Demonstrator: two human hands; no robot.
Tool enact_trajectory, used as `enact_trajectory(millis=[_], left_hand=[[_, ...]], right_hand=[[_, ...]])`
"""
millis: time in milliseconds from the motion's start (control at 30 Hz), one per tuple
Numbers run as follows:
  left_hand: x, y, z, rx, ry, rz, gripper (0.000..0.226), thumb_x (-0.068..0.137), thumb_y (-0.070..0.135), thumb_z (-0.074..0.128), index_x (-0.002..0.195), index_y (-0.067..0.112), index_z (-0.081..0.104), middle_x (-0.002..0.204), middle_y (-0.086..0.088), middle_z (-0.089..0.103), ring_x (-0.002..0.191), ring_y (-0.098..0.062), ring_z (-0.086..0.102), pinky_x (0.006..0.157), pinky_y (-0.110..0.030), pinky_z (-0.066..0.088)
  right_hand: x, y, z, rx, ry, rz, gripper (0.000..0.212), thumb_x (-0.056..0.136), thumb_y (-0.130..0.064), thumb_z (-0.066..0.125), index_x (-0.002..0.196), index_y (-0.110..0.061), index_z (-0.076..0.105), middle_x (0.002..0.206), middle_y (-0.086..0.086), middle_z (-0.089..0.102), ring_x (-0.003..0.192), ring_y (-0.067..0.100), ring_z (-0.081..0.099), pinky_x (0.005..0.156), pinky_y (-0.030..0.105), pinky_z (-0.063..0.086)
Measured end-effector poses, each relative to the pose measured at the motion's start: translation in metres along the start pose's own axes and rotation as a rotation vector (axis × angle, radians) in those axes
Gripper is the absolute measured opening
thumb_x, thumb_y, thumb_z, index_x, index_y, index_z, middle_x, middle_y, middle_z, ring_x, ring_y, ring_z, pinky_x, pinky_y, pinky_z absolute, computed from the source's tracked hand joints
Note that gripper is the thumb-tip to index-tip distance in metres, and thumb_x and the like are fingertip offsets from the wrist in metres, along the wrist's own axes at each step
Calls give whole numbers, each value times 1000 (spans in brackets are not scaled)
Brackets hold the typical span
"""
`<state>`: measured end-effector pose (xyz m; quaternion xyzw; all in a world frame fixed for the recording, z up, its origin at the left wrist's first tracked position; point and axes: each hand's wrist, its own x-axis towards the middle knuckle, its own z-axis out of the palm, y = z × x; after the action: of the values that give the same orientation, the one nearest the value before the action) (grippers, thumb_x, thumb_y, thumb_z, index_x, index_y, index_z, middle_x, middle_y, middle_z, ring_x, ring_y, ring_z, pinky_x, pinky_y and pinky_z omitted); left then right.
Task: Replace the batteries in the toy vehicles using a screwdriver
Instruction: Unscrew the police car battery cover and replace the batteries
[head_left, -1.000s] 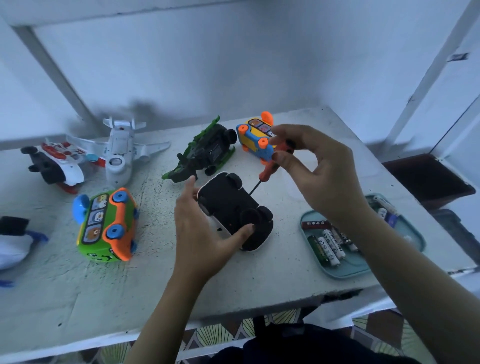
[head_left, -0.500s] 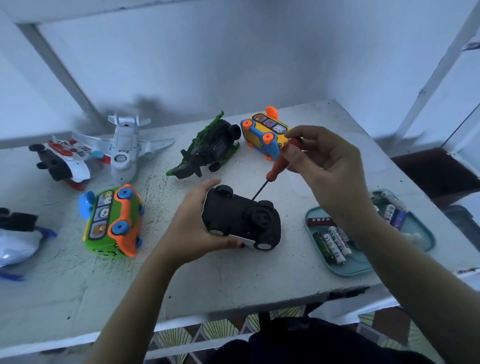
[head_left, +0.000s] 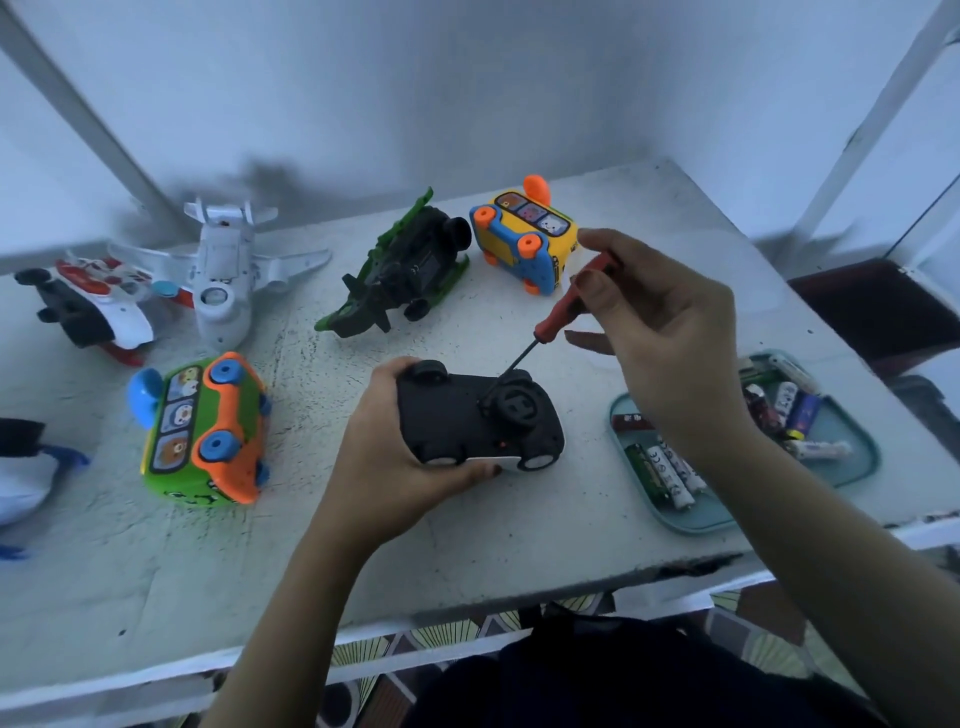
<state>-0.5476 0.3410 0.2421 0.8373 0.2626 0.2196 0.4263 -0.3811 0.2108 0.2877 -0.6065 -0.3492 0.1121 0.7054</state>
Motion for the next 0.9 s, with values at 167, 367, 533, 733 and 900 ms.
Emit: enact_trajectory(millis=[167, 367, 533, 733, 900], left_hand=[[0, 1, -1, -11, -13, -5, 95, 45, 58, 79, 124, 21, 43, 114, 14, 55, 101, 2, 57, 78, -11, 49], [0, 1, 0, -9, -12, -12, 90, 46, 42, 87, 122, 24, 43, 113, 14, 55, 100, 3, 56, 78, -10, 47], [0, 0, 1, -23, -12, -12, 89, 46, 40, 87, 122, 22, 43, 112, 14, 55, 100, 3, 57, 77, -10, 48], [0, -1, 0, -10, -16, -33, 89, 46, 42, 87, 122, 28, 41, 113, 16, 54, 100, 1, 57, 80, -16, 50], [0, 0, -1, -9, -13, -37, 90, 45, 45, 87, 121, 29, 41, 113, 15, 55, 100, 1, 58, 82, -20, 51]], right_hand=[[10, -9, -1, 17, -134, 27, 27, 94, 1, 51, 113, -17, 61, 84, -2, 69, 82, 20, 72, 78, 33, 59], [17, -13, 0, -184, -106, -101, 19, 86, -25, 68, 104, -17, 70, 83, 0, 72, 85, 15, 70, 84, 40, 55], [15, -10, 11, -116, -22, -173, 17, 85, -15, 71, 102, -11, 72, 66, 4, 72, 75, 24, 72, 95, 46, 50], [18, -7, 6, -55, -137, -116, 9, 91, 5, 56, 99, 6, 58, 76, 21, 69, 70, 22, 71, 99, 55, 45], [19, -9, 6, -124, -149, -154, 16, 92, 0, 50, 100, 1, 64, 74, 14, 68, 86, 5, 68, 106, 54, 39]])
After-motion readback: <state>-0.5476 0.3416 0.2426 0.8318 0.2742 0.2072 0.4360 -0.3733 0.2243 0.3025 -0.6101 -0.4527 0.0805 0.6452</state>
